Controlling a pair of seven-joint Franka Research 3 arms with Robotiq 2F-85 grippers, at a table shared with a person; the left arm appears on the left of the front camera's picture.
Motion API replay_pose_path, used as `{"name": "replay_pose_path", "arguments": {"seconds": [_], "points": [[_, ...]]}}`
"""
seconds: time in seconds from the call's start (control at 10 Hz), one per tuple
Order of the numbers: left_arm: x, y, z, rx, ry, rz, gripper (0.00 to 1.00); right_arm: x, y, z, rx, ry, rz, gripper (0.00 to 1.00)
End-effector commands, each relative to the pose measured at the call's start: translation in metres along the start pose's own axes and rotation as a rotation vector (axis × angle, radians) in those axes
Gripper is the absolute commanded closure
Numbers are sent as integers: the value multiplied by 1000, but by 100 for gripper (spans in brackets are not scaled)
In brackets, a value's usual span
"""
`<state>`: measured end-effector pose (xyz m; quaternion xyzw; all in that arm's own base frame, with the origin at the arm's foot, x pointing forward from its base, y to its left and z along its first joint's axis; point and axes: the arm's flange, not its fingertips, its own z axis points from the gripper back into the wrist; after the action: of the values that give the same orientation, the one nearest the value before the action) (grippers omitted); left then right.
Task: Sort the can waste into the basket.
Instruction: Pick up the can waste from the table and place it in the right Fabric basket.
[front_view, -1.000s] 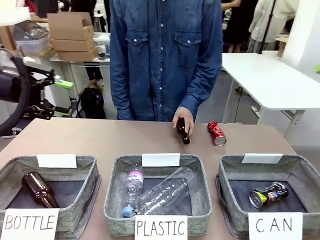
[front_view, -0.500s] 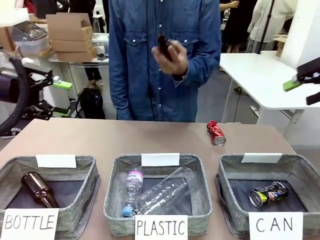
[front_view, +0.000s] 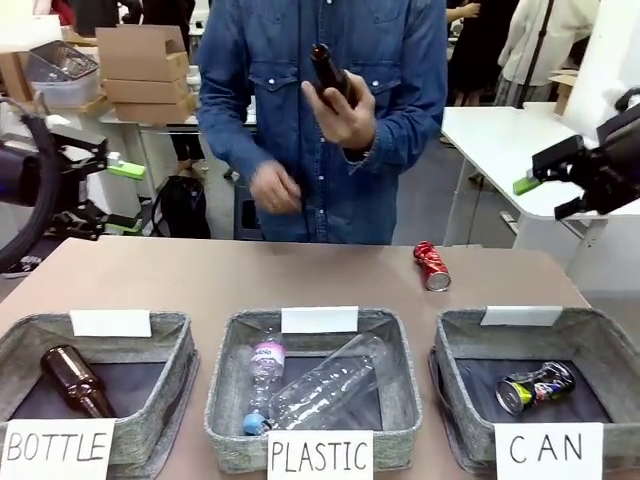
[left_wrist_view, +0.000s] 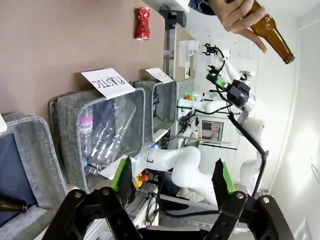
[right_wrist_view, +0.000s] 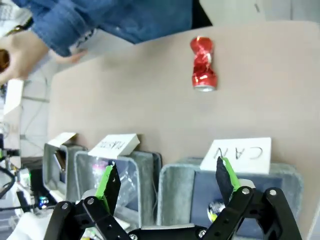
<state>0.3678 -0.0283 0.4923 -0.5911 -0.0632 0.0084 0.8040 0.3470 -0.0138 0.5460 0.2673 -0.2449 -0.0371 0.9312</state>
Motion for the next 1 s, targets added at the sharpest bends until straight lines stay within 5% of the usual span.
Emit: {"name": "replay_pose_path", "arguments": {"seconds": [0.0,0.5,0.9], "points": [[-1,-2,0,0,-1,-5,15,-25,-3,50,-38,-38,50,0],[0,0,0,0,0,0,15,-8,7,13,-5,8,118,0],[-60,-40,113,185,-20,-87,15,27,18,-83,-131,155,206,0]]}}
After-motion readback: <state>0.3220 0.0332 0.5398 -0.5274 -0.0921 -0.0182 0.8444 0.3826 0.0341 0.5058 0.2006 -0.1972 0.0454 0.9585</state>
